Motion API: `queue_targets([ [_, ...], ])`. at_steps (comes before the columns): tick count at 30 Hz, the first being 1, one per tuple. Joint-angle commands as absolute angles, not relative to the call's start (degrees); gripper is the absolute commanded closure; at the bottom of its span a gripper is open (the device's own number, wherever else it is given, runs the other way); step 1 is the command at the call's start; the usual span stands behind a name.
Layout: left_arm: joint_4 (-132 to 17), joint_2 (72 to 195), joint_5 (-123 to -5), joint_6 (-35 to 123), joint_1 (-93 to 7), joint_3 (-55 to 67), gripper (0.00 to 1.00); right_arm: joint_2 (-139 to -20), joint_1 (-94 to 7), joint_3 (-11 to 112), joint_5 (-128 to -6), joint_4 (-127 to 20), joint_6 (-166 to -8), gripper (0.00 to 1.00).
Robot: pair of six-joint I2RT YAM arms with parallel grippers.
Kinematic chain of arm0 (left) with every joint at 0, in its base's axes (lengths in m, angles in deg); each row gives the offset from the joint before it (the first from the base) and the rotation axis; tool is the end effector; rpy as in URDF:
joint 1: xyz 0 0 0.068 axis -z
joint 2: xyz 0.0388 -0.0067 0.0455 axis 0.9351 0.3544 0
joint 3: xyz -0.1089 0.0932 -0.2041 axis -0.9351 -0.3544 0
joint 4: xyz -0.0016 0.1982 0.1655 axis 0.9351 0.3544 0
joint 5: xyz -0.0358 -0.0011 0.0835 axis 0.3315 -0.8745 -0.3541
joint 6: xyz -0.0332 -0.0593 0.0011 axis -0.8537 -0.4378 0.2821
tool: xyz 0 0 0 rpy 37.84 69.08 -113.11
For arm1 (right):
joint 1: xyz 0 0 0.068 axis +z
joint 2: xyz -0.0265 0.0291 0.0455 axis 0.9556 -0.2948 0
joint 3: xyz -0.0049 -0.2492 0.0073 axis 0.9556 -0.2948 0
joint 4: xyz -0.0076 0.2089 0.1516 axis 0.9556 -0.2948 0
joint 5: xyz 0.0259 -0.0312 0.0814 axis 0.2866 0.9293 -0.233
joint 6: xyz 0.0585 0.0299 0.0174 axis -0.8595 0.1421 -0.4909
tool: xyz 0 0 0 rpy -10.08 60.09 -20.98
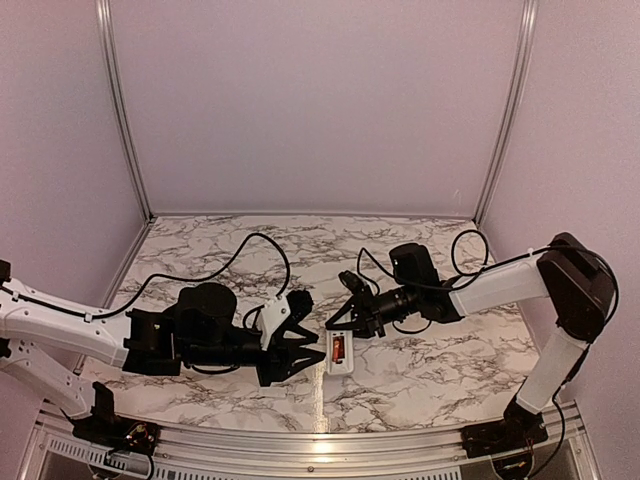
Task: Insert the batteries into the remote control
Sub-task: Load the battery into the battery compartment.
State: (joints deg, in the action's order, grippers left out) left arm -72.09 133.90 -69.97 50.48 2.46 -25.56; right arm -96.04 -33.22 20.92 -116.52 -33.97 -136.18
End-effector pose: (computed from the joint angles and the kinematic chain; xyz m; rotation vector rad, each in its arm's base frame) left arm 0.0965 -0.2993 0.2159 1.1311 1.6507 -0.9309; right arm 0.2305 0.2503 0.1433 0.3616 -2.4612 -1.8352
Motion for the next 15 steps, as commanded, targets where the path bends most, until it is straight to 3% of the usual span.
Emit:
queue_targets([
  [1, -68.38, 137.06, -71.09, 66.36, 3.53, -22.03, 0.64, -94.58, -32.75, 23.14, -118.3, -36.79, -133.56, 1.0],
  [15, -63.55, 143.42, -70.72, 77.57, 5.1, -17.08, 0.77, -95.39, -32.0, 24.32, -119.51, -40.02, -130.61, 1.0],
])
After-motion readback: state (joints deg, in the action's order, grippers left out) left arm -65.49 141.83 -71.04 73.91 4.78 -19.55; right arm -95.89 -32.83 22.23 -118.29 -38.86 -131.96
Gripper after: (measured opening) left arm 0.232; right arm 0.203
